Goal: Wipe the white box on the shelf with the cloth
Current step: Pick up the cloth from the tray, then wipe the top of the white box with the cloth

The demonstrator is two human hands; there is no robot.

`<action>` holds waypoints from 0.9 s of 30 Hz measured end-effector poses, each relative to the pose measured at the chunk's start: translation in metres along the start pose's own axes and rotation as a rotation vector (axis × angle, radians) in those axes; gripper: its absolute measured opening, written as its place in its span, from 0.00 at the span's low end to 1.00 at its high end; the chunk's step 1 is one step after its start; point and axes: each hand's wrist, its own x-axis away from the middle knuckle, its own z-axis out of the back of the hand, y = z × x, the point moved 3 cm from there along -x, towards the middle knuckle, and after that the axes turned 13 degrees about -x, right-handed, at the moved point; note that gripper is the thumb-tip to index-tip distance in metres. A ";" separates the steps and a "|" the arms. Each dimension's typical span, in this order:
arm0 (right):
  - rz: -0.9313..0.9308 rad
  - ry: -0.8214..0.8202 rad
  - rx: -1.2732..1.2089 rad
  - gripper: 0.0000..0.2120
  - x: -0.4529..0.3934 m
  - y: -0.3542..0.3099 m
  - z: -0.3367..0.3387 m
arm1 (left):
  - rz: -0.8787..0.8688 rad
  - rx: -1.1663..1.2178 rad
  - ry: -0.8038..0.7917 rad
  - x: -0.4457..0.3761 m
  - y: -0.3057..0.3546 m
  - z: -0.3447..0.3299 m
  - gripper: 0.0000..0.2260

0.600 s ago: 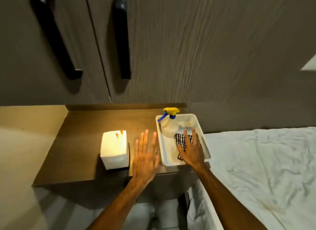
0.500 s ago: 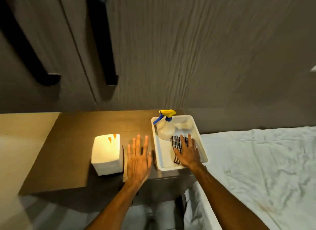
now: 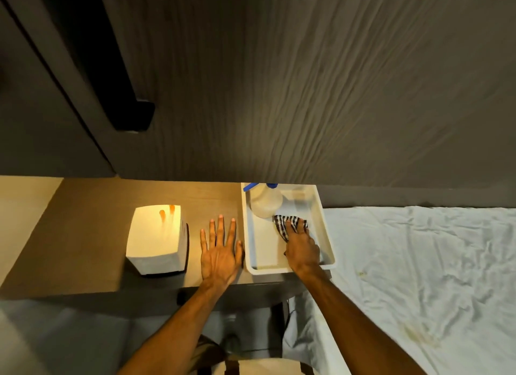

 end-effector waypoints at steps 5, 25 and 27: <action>0.021 0.105 -0.095 0.28 0.010 0.000 0.030 | 0.005 -0.005 -0.090 0.002 0.000 0.011 0.31; 0.469 0.288 -0.581 0.24 0.130 -0.245 0.001 | 0.086 0.480 0.163 0.025 -0.191 0.129 0.23; 0.442 0.263 -0.528 0.25 0.139 -0.255 -0.020 | 0.054 0.493 0.117 0.023 -0.200 0.119 0.25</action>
